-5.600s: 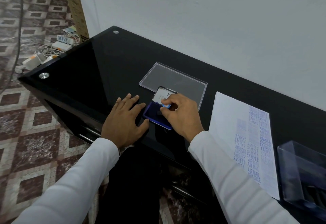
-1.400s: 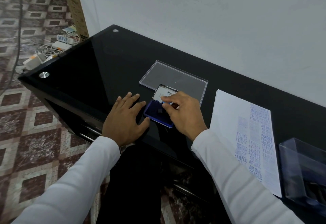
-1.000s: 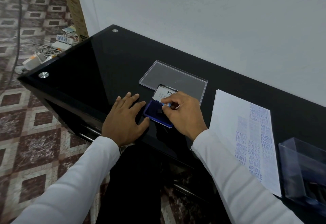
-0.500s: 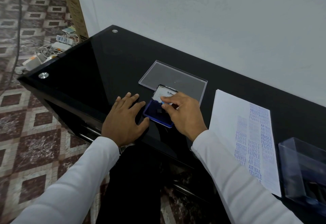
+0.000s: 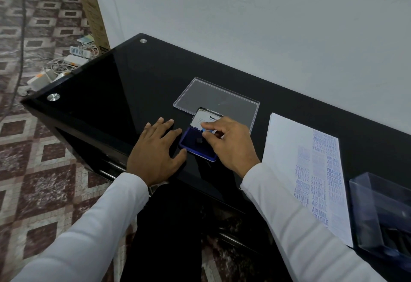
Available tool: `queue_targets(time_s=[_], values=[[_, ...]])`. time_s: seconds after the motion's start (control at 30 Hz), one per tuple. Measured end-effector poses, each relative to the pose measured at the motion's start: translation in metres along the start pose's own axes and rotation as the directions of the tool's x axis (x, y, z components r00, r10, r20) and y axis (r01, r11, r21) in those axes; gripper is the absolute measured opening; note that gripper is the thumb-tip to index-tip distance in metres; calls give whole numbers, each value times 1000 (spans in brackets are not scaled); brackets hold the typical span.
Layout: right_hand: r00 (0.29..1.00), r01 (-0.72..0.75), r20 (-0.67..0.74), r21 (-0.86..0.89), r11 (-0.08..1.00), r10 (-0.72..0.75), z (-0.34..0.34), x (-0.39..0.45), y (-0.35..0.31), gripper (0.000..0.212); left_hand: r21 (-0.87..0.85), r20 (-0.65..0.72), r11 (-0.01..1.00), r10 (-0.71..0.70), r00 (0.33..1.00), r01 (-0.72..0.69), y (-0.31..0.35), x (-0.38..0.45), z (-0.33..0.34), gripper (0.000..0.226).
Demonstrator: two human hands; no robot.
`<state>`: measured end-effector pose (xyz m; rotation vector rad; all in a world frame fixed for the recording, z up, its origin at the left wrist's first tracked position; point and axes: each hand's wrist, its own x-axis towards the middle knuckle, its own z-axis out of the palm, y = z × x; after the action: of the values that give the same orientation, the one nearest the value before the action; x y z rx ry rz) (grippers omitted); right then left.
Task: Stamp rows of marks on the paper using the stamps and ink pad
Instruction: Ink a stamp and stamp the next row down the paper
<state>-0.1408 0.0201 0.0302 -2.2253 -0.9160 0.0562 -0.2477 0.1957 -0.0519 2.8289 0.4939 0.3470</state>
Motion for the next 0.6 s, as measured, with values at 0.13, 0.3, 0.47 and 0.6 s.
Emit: queue_targets(time_s=[0.13,0.3,0.47,0.6], values=[[1000,1,-2,4,1000,-1,1,-1,1,27,-35,18,999,-6,1000,7,1,1,-4,73],[997,-18,-77,62,998,23,-3,-4,2,26,-136,24,990,-32,999,35,8,4,-13,75],[983,-39,-173,129,991,62,-21,-13,8,22,-220,-5,975,-16,1000,14,34,7,-16,67],[965,-83,-232,168,982,121,-41,-27,22,21,-242,-4,970,31,1000,-31,62,12,-18,65]])
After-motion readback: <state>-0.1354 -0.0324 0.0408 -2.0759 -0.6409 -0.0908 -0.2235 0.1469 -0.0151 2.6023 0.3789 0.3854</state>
